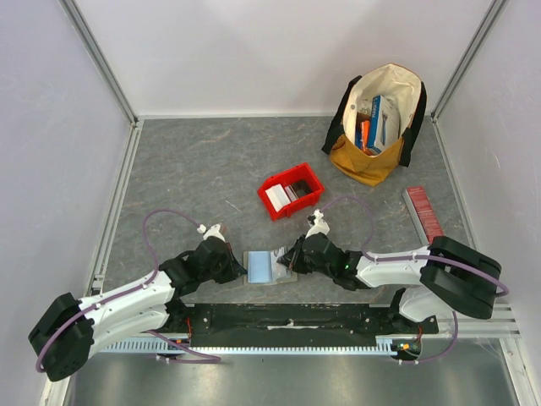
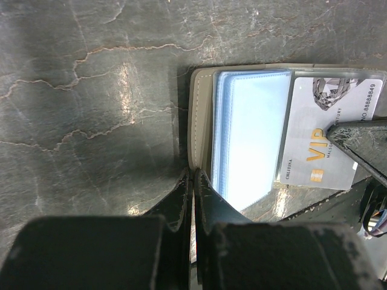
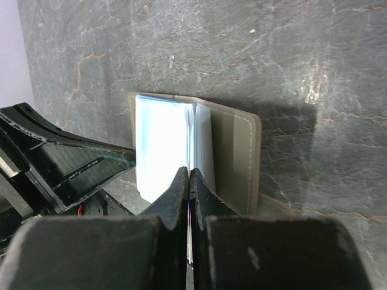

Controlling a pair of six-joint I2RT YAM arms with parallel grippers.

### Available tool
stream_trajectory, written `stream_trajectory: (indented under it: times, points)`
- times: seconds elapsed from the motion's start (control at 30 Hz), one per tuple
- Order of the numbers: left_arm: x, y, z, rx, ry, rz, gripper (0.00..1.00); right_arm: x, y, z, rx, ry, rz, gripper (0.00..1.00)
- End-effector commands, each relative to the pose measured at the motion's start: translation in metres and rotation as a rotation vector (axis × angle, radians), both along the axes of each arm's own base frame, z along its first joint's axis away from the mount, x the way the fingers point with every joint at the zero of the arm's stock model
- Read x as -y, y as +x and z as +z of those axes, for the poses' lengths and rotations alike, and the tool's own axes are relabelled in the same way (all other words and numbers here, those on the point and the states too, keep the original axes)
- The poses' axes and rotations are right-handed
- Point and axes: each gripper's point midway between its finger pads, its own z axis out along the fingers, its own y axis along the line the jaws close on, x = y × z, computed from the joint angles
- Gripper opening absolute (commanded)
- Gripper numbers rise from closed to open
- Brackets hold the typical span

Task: Put the credit cards into the card holder
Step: Insert the credit card into the card holder.

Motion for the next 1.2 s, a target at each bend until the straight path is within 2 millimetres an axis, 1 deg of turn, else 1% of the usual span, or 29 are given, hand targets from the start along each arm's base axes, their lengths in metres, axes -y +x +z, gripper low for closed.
stream_trajectory:
  times: [0.0,0.37,0.5,0.73,0.9,1.0,1.1,1.17]
  points:
    - [-0.003,0.002,-0.004,-0.008,0.010,0.034,0.02,-0.013,0.004,0.006,0.009,0.055,0.006,0.00]
    - [-0.002,0.003,-0.004,-0.009,0.009,0.035,0.02,-0.019,-0.001,-0.001,-0.012,0.097,0.028,0.00]
    - [-0.002,0.003,-0.004,-0.011,0.009,0.035,0.02,-0.020,-0.004,-0.008,-0.031,0.087,0.040,0.00]
    - [-0.001,0.004,-0.003,-0.009,0.004,0.040,0.02,-0.015,-0.007,-0.018,-0.047,0.074,0.035,0.00]
    - [0.000,0.003,-0.003,-0.011,0.000,0.038,0.02,-0.023,-0.008,-0.024,-0.052,0.086,0.061,0.00]
    - [0.000,0.003,-0.003,-0.013,-0.002,0.035,0.02,-0.024,-0.008,-0.028,-0.053,0.083,0.063,0.00]
    - [0.000,0.004,-0.003,-0.008,-0.004,0.039,0.02,-0.024,-0.010,-0.032,-0.065,0.081,0.069,0.00]
    - [0.001,0.003,-0.004,-0.011,-0.002,0.034,0.02,-0.030,-0.015,-0.032,-0.067,0.087,0.091,0.00]
